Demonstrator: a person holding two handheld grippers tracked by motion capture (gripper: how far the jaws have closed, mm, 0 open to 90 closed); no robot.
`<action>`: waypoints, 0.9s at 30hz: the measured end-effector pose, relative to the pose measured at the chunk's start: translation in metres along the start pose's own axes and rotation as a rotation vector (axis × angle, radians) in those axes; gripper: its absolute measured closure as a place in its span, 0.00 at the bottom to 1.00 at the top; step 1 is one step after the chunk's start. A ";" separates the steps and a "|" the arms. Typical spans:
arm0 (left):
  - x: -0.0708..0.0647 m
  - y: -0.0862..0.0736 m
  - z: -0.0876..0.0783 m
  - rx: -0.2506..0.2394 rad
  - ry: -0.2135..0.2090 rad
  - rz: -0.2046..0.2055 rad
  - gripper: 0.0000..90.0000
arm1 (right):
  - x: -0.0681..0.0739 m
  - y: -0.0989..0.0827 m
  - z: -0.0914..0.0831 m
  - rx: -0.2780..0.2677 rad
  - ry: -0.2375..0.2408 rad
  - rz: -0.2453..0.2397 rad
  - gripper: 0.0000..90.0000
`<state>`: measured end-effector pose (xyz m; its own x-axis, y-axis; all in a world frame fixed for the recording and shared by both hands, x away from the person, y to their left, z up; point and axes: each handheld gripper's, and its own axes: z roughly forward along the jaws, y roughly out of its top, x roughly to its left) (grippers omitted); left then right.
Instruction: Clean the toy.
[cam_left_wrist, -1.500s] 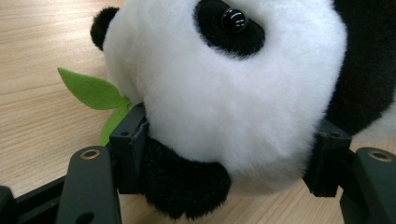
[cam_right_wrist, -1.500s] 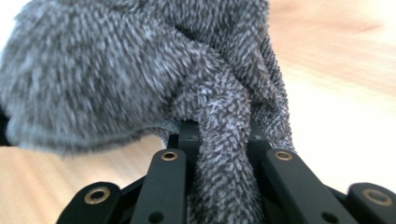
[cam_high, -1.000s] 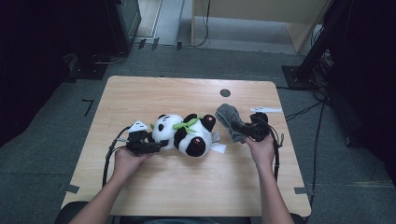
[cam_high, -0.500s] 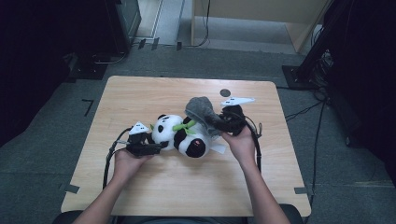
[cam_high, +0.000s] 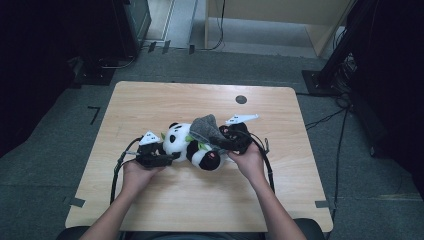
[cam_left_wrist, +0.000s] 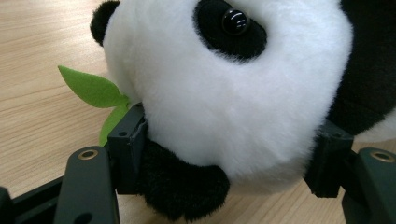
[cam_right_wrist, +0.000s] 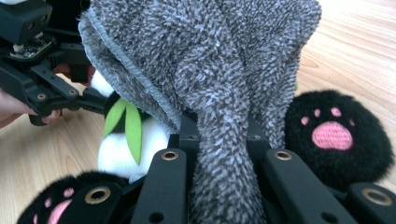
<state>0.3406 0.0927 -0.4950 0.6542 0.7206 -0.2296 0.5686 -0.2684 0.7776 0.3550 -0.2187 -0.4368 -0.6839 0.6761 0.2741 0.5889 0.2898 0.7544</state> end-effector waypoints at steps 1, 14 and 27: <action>0.000 0.000 0.000 -0.001 -0.002 -0.003 0.34 | 0.000 -0.001 -0.001 0.005 -0.003 0.000 0.87; 0.004 0.002 0.001 0.001 -0.029 -0.021 0.34 | -0.015 -0.031 -0.013 0.023 -0.042 0.016 0.88; 0.008 0.005 0.002 -0.003 -0.049 -0.031 0.34 | -0.030 -0.051 -0.014 0.142 -0.157 0.045 0.88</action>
<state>0.3496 0.0955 -0.4944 0.6600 0.6965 -0.2816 0.5874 -0.2447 0.7714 0.3395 -0.2631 -0.4749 -0.5868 0.7845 0.2006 0.6793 0.3422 0.6492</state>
